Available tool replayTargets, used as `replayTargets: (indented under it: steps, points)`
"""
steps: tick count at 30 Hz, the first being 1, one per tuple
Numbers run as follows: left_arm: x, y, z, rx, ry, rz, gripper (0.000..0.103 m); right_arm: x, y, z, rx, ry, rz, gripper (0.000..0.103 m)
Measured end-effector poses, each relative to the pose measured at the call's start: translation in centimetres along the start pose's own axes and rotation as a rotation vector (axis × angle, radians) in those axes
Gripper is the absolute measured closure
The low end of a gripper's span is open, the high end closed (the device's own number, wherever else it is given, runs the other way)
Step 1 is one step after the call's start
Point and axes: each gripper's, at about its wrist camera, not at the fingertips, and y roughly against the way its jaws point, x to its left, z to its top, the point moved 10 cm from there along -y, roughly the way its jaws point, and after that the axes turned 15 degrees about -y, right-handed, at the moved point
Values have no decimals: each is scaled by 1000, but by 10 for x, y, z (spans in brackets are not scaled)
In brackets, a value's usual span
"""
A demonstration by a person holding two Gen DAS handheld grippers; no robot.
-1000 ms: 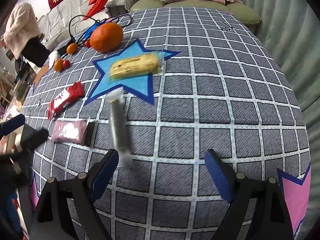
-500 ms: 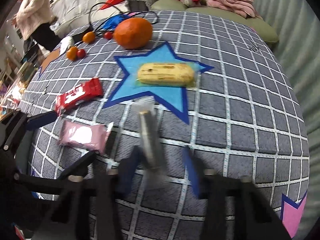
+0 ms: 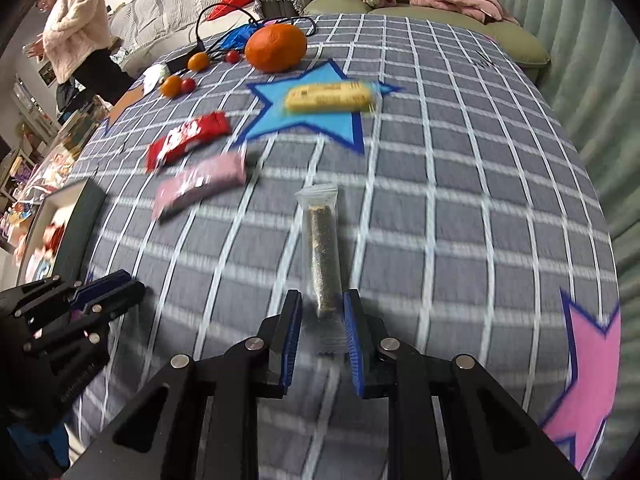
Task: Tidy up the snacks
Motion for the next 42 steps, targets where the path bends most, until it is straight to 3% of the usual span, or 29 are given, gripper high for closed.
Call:
replayTargets:
  steps: [1,2,3,4,5,6,8,11,14,19,20,21,23,26,29,31,32,33,34,35,36,39,42]
  points:
    - [1,2,4,-11,-27,19,70,-5,3,-9,3,0,-6,79]
    - [2,6,10,-27,-52,42,49,-9,6,-15,4,1,-16,79]
    - [6,10,17,-47,-65,64,32,-14,8,-20,1,-2,-32,72]
    - [9,15,29,-80,-81,81,27,-21,11,-24,-11,-12,-50,62]
    - [11,16,37,-98,-95,88,24,-28,15,-27,-25,-23,-61,29]
    - [13,16,46,-115,-112,100,24,-35,17,-28,-41,-37,-68,10]
    - [14,10,63,-122,-149,118,24,-49,18,-34,-45,-74,-69,10]
    - [12,-10,80,-97,-173,120,24,-58,18,-40,-60,-82,-71,0]
    - [10,-33,89,-55,-179,129,24,-55,15,-46,-77,-4,-129,0]
    - [13,-49,95,-48,-94,82,28,-52,14,-47,-95,-1,-116,0]
    - [12,-50,94,-47,-77,51,39,-52,14,-47,-101,0,-114,0]
    - [10,-49,93,-48,-69,36,57,-52,14,-47,-107,2,-112,0]
    - [9,-45,88,-36,-78,66,77,-51,13,-45,-116,4,-110,0]
    - [5,-36,69,-28,-49,66,87,-53,17,-48,-122,3,-108,0]
    - [-3,-20,37,-14,8,45,87,-53,18,-50,-124,5,-108,0]
    - [-7,-9,15,-15,36,34,86,-53,19,-51,-125,8,-107,0]
    - [-9,-4,6,-14,35,38,80,-53,19,-51,-125,8,-106,0]
    - [-11,-1,4,-16,24,40,62,-53,19,-50,-126,8,-107,0]
    - [-11,2,6,-25,5,47,50,-53,19,-50,-125,8,-107,0]
    - [-7,6,14,-50,-22,79,31,-54,19,-50,-123,9,-107,0]
    - [-3,11,23,-75,-39,111,22,-53,18,-50,-121,9,-108,0]
    - [4,15,55,-135,-88,135,22,-53,18,-49,-122,8,-108,0]
    - [10,-2,81,-122,-104,142,22,-53,18,-48,-124,7,-108,0]
